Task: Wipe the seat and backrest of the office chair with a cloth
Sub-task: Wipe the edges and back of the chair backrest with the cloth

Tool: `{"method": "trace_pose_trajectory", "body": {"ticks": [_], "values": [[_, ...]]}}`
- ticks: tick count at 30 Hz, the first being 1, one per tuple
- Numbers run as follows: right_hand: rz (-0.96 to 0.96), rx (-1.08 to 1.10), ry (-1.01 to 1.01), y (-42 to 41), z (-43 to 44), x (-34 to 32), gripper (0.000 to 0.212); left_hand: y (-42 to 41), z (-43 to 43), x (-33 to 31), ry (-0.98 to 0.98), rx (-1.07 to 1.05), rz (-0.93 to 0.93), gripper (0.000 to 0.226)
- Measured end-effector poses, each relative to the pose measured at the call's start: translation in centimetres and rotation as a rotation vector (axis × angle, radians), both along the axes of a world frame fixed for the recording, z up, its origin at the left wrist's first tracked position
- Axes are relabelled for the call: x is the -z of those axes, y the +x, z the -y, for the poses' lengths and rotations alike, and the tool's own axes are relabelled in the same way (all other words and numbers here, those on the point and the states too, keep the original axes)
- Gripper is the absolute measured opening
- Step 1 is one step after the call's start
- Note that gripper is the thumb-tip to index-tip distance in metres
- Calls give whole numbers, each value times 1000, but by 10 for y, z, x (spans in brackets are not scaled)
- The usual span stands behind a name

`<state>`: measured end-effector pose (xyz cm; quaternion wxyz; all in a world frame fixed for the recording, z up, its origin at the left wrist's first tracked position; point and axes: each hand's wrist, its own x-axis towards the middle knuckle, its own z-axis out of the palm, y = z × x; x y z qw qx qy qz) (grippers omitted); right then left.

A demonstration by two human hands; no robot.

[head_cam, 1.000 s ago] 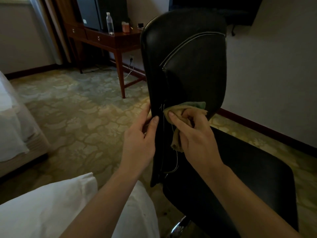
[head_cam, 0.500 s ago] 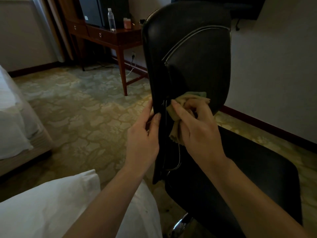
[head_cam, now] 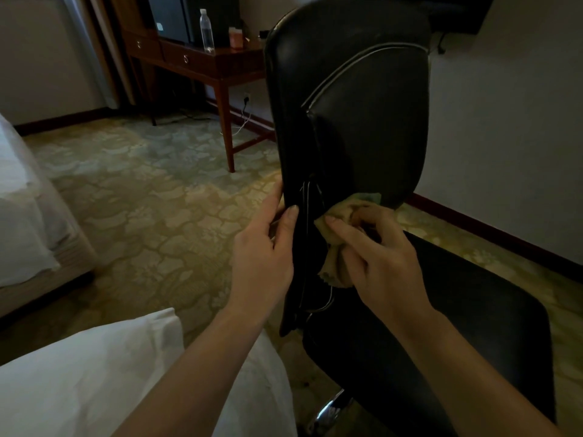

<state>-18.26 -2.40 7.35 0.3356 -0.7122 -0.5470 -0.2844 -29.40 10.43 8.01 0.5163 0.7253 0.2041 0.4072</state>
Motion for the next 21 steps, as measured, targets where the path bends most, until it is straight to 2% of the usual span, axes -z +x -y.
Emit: {"method": "trace_pose_trajectory", "body": {"ticks": [7, 13, 15, 17, 21], "values": [[122, -27, 62, 0, -23, -29, 28, 0, -2, 1, 20, 8, -25, 48], [44, -51, 109, 2, -24, -13, 26, 2, -1, 4, 15, -21, -20, 48], [89, -20, 83, 4, -21, -7, 29, 2, -2, 5, 14, -23, -19, 49], [57, -27, 59, 7, -16, 1, 33, 1, -1, 4, 16, -20, -19, 49], [106, -5, 10, 10, -9, -3, 31, 1, 0, 2, 29, -31, -30, 48]]}}
